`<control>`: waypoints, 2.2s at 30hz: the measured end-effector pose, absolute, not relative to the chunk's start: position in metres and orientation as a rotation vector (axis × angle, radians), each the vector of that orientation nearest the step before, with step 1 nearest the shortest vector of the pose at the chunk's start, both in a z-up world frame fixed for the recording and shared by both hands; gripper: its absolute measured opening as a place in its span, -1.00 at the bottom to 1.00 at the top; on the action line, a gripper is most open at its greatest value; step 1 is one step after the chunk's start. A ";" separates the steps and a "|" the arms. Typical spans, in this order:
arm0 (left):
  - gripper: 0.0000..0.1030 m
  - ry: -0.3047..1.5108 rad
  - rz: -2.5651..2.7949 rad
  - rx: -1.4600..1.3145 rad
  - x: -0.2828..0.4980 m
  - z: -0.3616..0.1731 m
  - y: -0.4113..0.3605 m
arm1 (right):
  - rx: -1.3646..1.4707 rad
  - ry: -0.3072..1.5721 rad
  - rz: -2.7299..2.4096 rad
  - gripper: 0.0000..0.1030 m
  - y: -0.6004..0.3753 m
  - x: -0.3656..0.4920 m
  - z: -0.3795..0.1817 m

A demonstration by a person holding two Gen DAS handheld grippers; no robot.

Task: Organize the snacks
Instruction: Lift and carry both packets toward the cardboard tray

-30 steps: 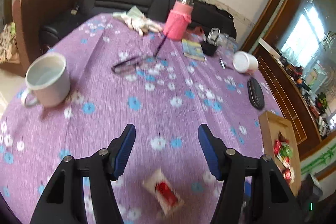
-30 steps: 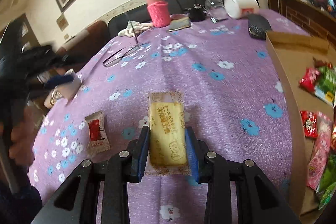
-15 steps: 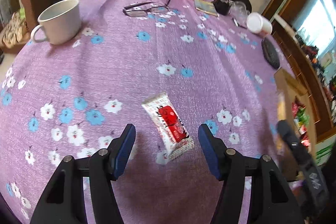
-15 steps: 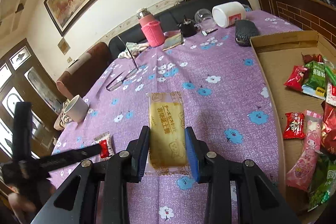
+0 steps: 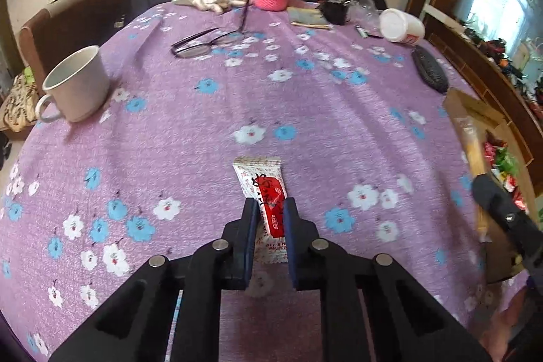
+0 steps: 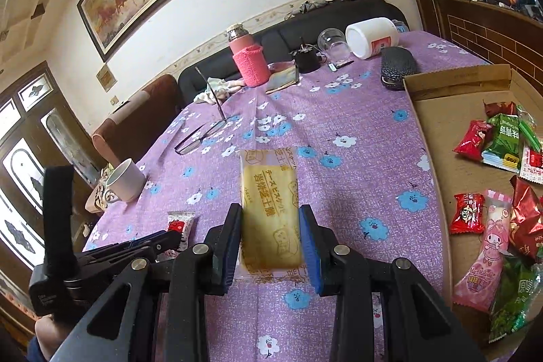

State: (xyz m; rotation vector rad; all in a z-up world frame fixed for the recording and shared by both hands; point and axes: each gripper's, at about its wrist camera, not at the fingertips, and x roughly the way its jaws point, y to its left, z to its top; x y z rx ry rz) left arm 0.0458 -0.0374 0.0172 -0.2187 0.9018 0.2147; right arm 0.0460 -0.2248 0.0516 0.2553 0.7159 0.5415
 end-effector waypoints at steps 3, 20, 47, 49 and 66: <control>-0.83 0.900 0.207 -0.207 0.048 0.018 -0.041 | 0.256 0.728 0.536 -0.30 -0.225 0.048 0.050; -0.50 0.912 0.257 -0.106 0.060 -0.001 -0.047 | 0.242 0.737 0.535 -0.30 -0.222 0.049 0.049; -0.66 0.648 0.152 0.097 0.041 0.063 -0.131 | 0.352 0.664 0.450 -0.30 -0.257 0.048 0.062; -0.66 0.641 0.145 0.105 0.042 0.065 -0.135 | 0.383 0.653 0.436 -0.30 -0.266 0.048 0.063; -0.66 0.592 0.095 0.159 0.043 0.079 -0.167 | 0.454 0.614 0.355 -0.30 -0.300 0.046 0.072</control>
